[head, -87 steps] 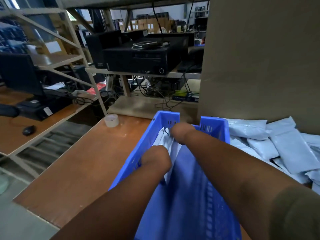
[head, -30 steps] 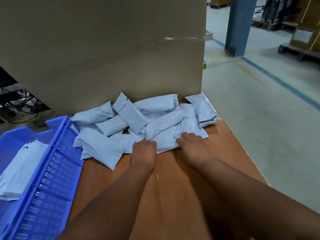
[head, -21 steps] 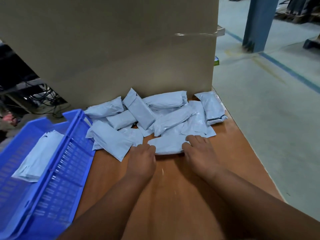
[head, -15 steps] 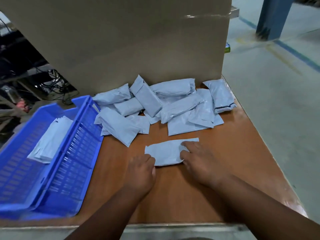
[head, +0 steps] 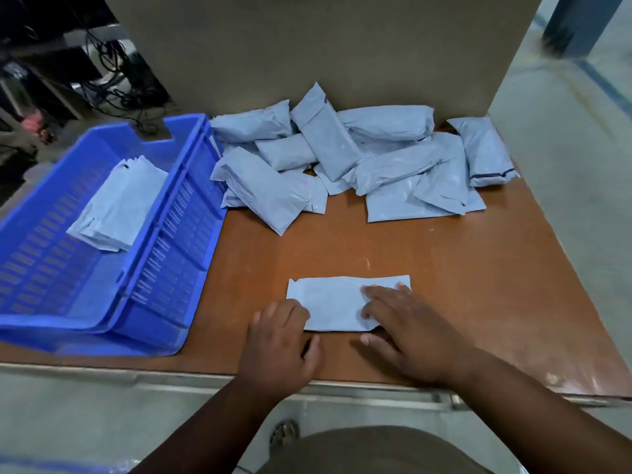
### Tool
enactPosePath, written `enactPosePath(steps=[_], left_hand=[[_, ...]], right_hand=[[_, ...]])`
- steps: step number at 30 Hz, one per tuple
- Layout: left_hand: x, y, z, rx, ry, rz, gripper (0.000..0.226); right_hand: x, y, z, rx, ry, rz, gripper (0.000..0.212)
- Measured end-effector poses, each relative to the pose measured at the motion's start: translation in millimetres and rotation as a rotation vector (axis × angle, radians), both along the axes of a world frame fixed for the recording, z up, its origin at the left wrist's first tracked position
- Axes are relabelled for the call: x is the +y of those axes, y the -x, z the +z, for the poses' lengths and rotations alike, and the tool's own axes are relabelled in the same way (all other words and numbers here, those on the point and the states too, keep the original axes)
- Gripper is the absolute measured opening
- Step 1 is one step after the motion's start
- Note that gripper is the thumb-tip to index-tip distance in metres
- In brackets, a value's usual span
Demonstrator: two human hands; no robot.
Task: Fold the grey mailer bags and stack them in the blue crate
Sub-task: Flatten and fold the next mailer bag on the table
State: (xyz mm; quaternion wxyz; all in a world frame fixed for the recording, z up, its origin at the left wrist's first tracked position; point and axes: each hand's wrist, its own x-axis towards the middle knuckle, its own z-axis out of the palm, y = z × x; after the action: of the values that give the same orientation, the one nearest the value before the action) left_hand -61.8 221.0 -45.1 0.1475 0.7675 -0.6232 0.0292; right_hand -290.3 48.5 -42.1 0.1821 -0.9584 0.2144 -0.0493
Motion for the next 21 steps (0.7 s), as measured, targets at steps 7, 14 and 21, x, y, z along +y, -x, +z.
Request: enactPosePath(steps=[7,14,21], left_hand=[[-30.8,-1.3,-1.0,-0.003,0.037,-0.126,0.055],[-92.1,22.1,-19.4,-0.077,-0.206,-0.206,0.064],[-94.3,20.8,-31.5,-0.096,-0.221,-0.214,0.067]], right_hand=[[0.9,-32.2,19.6,-0.023,0.159,-0.235,0.051],[-6.6,-30.9,-9.7,0.224,0.161,-0.255,0.069],[-3.0,-26.0,-27.7,0.218,0.222,-0.256,0.068]])
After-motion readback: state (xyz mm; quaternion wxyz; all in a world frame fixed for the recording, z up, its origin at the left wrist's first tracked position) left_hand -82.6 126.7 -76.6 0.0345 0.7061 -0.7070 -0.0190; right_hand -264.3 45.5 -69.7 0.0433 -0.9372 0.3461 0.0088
